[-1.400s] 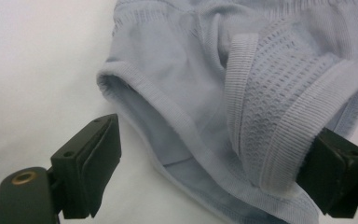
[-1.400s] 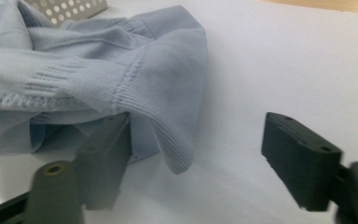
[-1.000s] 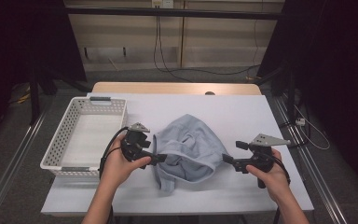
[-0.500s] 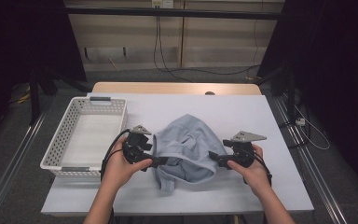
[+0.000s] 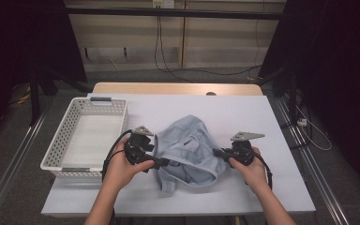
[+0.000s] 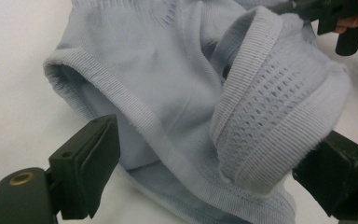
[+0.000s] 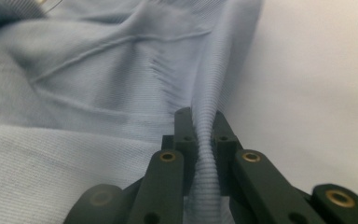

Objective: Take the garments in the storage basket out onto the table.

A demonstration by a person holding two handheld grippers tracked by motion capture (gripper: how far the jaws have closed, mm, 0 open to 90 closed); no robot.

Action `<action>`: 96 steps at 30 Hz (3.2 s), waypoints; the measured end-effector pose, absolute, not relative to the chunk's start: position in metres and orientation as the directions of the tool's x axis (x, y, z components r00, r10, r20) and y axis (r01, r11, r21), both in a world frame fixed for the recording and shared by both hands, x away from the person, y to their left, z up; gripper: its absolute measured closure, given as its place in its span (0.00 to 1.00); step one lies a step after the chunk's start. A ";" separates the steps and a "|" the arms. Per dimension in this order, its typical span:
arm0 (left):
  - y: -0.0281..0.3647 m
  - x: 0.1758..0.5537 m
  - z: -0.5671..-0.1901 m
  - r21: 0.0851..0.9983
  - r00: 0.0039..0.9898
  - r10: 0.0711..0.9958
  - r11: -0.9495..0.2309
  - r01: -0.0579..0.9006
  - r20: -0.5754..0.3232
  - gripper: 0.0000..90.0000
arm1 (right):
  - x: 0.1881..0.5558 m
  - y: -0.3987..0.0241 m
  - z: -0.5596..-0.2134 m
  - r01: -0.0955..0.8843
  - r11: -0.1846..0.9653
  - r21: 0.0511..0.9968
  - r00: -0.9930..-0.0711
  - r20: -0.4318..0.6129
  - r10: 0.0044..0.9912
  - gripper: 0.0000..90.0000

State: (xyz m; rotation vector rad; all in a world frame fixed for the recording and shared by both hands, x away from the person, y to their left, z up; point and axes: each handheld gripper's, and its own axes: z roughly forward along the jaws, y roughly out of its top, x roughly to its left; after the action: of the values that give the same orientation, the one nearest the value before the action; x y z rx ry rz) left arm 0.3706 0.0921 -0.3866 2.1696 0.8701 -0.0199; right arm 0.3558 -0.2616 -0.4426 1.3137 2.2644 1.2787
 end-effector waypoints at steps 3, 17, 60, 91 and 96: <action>0.094 0.370 -0.386 0.661 0.766 0.578 -0.462 0.591 -0.281 0.14 | 0.357 -0.275 -0.439 0.578 0.167 0.799 -0.523 0.206 0.827 0.96; 0.095 0.366 -0.395 0.646 0.755 0.595 -0.467 0.604 -0.276 0.15 | 0.351 -0.309 -0.437 0.586 0.091 0.805 -0.439 0.220 0.871 0.95; 0.071 0.403 -0.404 0.658 0.722 0.610 -0.402 0.637 -0.327 0.99 | 0.309 -0.314 -0.441 0.609 0.126 0.783 -0.494 0.250 0.833 0.94; 0.083 0.439 -0.383 0.703 0.641 0.697 -0.278 0.655 -0.322 0.26 | 0.302 -0.232 -0.442 0.565 0.322 0.760 -0.721 0.265 0.640 0.58; 0.083 0.426 -0.384 0.669 0.657 0.684 -0.328 0.667 -0.319 0.20 | 0.310 -0.257 -0.432 0.551 0.269 0.790 -0.667 0.224 0.710 0.29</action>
State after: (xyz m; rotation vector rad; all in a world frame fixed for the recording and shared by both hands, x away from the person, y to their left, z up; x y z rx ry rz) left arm 0.4264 0.0835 -0.3842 2.0564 1.0455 0.0266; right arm 0.3101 -0.2573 -0.4320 1.1860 2.3570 1.3549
